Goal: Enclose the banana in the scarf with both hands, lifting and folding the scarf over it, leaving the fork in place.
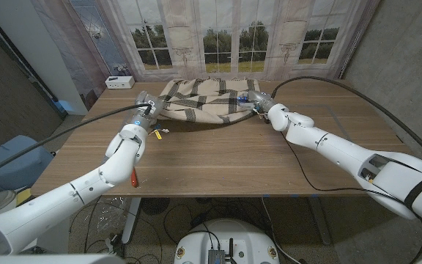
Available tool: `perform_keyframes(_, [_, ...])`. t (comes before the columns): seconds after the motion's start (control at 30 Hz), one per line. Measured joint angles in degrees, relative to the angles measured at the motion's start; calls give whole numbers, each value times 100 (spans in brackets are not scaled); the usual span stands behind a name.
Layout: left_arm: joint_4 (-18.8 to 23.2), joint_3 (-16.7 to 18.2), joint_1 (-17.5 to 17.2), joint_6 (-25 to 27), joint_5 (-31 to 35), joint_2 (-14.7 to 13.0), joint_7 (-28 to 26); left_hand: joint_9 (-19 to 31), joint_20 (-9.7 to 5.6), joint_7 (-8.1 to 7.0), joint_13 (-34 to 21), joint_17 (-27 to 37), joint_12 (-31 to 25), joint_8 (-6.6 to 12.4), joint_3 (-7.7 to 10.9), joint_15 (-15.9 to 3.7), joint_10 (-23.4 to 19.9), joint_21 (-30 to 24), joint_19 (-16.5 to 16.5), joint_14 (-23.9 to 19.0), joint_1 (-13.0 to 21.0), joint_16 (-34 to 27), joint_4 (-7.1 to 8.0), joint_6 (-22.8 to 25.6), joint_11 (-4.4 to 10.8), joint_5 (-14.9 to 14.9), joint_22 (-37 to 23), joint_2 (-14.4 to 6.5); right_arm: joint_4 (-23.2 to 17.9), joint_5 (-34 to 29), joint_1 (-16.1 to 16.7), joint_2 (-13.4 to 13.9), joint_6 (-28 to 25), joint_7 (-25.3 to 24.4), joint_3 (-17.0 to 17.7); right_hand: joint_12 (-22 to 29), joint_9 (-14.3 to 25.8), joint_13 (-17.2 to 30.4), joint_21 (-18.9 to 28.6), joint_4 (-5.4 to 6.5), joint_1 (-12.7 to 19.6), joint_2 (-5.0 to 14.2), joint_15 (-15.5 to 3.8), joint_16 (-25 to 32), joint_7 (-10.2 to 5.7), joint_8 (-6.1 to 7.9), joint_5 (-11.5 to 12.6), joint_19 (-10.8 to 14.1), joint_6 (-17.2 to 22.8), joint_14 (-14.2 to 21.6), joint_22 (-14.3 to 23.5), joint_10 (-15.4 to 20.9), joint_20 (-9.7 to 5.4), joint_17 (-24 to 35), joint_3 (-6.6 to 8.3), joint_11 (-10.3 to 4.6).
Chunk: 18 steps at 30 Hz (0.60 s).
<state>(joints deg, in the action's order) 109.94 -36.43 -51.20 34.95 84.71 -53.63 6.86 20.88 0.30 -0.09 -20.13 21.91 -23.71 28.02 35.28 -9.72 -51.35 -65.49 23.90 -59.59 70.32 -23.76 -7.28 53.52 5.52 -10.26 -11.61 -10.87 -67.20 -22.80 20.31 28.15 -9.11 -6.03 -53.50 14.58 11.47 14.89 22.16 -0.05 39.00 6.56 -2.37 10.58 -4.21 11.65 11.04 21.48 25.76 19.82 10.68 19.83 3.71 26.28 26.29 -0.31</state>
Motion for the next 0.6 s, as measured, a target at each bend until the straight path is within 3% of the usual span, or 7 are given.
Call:
perform_keyframes(0.07, [0,0,0,-57,2,0,-180,20,-9,0,0,33,0,2,0,0,0,-36,-8,0,0,0,0,0,0,15,0,0,46,0,-32,-21,0,0,-46,0,0,0,0,-18,0,0,0,0,-20,0,0,0,-19,0,0,-21,0,0,18,-21])
perform_keyframes(0.13, [97,229,-97,-133,1,-230,-384,52,-21,0,0,74,-1,39,0,1,0,-64,-20,-1,23,0,0,0,0,15,0,22,90,-69,-65,-42,64,191,-100,0,0,0,0,-17,0,0,0,0,-20,0,0,0,-19,0,0,-21,0,-21,17,-21])
perform_keyframes(0.4, [97,314,-92,-486,-35,-306,-963,54,-82,-15,-2,163,-44,50,-24,-8,22,-108,-81,-39,23,-21,-23,-14,22,15,16,22,146,-213,-144,-74,74,435,-269,0,0,1,0,-17,-24,24,0,0,-19,-21,0,0,-60,0,0,-20,0,-52,17,-21])
perform_keyframes(0.43, [-31,397,116,-572,-36,-384,-1045,54,-82,-23,-2,179,-45,50,-24,-10,23,-108,-82,-51,23,-21,-23,-22,23,15,16,22,146,-220,-145,-74,73,444,-277,0,0,1,0,-16,-24,24,0,0,-19,-21,0,0,-60,0,0,-20,0,-53,17,-21])
perform_keyframes(0.6, [-237,382,467,-893,8,-370,-1271,54,-85,-46,-110,211,-84,50,-24,-17,54,-108,-165,-45,23,-14,-24,-45,54,15,43,22,100,-268,-154,-55,56,511,-347,0,0,-27,0,-16,-49,49,0,0,-19,-21,0,0,-60,1,-1,-20,-1,-80,17,-21])
